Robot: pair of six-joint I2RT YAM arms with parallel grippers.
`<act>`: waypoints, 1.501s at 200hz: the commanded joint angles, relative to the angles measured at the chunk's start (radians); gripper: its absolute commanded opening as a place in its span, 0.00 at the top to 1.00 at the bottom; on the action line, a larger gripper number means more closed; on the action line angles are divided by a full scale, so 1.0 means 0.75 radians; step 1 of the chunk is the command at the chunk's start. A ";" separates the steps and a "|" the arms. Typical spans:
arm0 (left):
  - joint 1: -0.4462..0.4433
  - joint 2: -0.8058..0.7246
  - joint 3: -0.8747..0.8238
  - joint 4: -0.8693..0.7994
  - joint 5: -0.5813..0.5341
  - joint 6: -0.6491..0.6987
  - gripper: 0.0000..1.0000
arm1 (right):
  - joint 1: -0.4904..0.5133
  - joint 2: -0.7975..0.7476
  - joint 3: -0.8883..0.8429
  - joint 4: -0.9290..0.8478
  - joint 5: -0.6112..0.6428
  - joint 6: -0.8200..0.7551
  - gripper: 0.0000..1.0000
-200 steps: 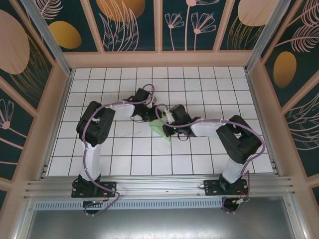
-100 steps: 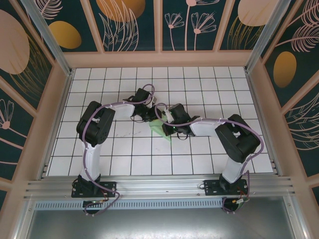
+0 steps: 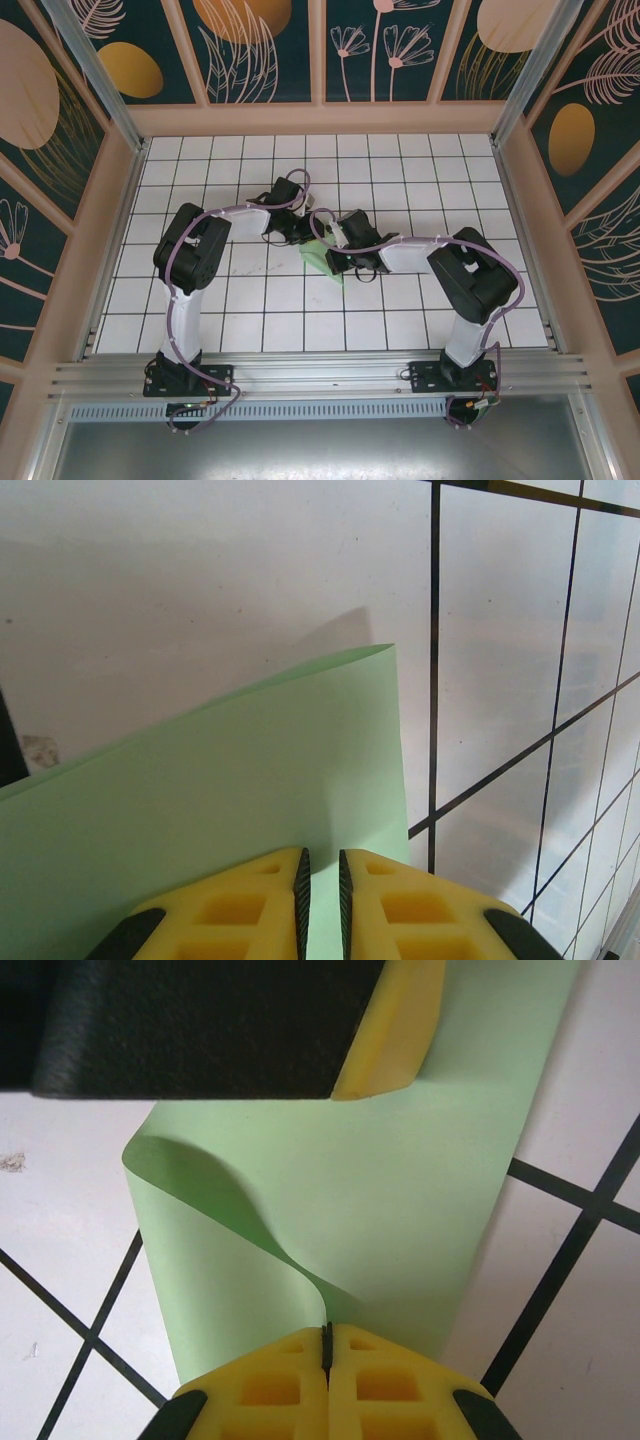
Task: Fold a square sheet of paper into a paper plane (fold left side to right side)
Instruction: Third fold the triangle at the center of the table.
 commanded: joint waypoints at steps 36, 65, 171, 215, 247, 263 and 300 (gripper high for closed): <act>-0.010 0.036 -0.035 -0.036 -0.042 0.021 0.82 | -0.010 -0.017 0.032 -0.026 0.037 0.014 1.00; -0.008 0.036 -0.035 -0.036 -0.041 0.022 0.82 | -0.009 -0.007 0.034 -0.031 0.039 0.012 1.00; 0.002 -0.008 0.056 -0.108 -0.056 0.072 0.73 | -0.005 0.064 0.026 -0.062 0.013 -0.016 1.00; 0.086 -0.038 0.174 -0.215 -0.099 0.130 0.68 | 0.001 0.066 0.011 -0.071 -0.006 -0.027 1.00; 0.113 -0.155 0.114 -0.213 -0.141 0.155 0.71 | 0.003 0.063 0.012 -0.072 -0.010 -0.025 1.00; 0.111 -0.256 -0.029 -0.128 -0.106 0.126 0.77 | 0.006 0.060 0.015 -0.073 -0.010 -0.025 1.00; 0.058 -0.382 -0.308 0.134 0.078 -0.008 0.82 | 0.011 0.070 0.025 -0.080 -0.009 -0.030 1.00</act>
